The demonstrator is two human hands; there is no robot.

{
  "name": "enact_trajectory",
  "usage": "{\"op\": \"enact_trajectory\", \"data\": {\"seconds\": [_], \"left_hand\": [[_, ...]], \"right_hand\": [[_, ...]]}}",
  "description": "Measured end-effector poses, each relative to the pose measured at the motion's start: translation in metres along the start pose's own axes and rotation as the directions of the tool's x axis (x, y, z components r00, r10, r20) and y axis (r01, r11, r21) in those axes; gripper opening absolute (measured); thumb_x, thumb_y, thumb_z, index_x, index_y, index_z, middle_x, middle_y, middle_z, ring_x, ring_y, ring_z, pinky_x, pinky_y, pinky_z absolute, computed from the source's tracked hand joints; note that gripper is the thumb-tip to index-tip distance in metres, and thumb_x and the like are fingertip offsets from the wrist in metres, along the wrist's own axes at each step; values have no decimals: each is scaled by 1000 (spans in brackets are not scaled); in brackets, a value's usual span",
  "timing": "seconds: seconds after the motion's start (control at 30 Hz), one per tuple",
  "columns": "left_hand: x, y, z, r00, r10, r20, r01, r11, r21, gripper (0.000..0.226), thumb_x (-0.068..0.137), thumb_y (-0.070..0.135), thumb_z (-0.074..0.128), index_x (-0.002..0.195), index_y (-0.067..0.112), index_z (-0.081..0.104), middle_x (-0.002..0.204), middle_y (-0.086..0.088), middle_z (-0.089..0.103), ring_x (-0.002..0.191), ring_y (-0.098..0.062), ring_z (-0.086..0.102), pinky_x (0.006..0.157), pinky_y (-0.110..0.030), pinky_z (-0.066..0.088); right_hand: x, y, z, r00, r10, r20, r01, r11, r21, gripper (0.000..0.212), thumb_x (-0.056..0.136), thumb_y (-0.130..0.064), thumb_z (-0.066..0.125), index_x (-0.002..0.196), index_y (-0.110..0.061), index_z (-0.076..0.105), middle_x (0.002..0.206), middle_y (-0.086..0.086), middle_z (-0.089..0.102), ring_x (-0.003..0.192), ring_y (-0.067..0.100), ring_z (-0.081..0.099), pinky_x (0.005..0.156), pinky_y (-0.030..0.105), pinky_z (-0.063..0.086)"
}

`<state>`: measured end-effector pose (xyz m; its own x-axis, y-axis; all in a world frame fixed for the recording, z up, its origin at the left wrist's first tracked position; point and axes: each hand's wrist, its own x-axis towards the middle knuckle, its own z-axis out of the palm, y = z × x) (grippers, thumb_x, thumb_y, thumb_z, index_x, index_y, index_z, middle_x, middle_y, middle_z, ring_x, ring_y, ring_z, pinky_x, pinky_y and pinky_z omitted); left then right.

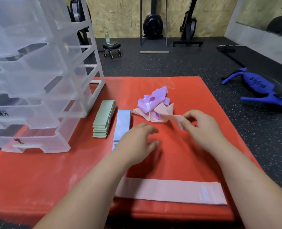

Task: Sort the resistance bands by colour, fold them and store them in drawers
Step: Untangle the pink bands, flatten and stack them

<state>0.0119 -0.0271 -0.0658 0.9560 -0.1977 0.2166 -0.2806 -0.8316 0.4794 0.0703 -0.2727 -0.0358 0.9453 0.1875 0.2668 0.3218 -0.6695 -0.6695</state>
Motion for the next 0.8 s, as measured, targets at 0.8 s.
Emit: {"op": "enact_trajectory", "data": {"seconds": [0.8], "left_hand": [[10, 66, 14, 999, 35, 20, -19, 839, -544, 10, 97, 27, 74, 106, 30, 71, 83, 3, 72, 81, -23, 68, 78, -48, 58]], "right_hand": [[-56, -4, -49, 981, -53, 187, -5, 955, 296, 2, 93, -20, 78, 93, -22, 76, 78, -3, 75, 70, 5, 63, 65, 29, 50]]}}
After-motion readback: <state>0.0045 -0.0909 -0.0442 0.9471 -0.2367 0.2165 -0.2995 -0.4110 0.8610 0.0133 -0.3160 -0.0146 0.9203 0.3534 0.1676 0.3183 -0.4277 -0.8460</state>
